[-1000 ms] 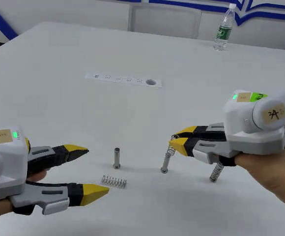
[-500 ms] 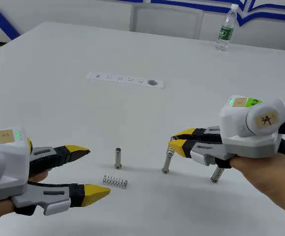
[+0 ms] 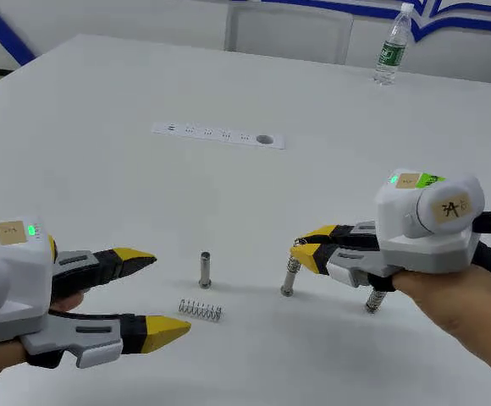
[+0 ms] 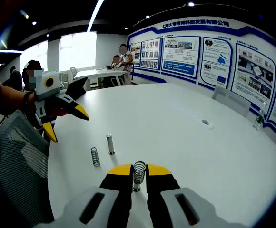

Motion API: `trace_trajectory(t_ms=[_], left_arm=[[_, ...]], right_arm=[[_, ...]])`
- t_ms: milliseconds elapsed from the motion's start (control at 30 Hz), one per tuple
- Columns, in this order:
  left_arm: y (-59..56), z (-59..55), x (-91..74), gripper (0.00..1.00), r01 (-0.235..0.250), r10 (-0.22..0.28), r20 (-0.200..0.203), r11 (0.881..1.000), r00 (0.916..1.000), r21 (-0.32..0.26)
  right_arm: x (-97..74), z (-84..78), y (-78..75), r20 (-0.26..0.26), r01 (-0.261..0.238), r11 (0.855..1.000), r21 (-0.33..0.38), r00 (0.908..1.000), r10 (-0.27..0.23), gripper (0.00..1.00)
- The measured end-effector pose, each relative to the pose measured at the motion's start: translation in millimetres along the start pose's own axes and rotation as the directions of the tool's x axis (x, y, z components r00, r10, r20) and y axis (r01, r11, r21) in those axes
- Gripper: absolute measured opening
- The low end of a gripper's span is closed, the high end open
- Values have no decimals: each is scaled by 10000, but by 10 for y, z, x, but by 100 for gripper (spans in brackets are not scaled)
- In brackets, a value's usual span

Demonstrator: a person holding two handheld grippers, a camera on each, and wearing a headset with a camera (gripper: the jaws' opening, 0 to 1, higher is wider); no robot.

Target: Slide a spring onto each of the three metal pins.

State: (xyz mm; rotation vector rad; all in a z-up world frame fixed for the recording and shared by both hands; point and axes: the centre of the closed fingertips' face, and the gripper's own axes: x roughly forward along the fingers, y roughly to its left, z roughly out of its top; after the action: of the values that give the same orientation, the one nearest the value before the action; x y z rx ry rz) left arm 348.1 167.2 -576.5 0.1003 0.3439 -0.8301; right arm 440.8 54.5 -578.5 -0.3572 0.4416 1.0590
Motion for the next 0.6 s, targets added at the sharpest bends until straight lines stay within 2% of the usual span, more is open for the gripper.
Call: trace_trajectory(t_ms=[600], left_arm=[[5, -6, -2, 59, -27, 27, -34, 10000, 10000, 6]], right_arm=[[142, -233, 29, -611, -65, 9999, -118, 9981, 58, 12]])
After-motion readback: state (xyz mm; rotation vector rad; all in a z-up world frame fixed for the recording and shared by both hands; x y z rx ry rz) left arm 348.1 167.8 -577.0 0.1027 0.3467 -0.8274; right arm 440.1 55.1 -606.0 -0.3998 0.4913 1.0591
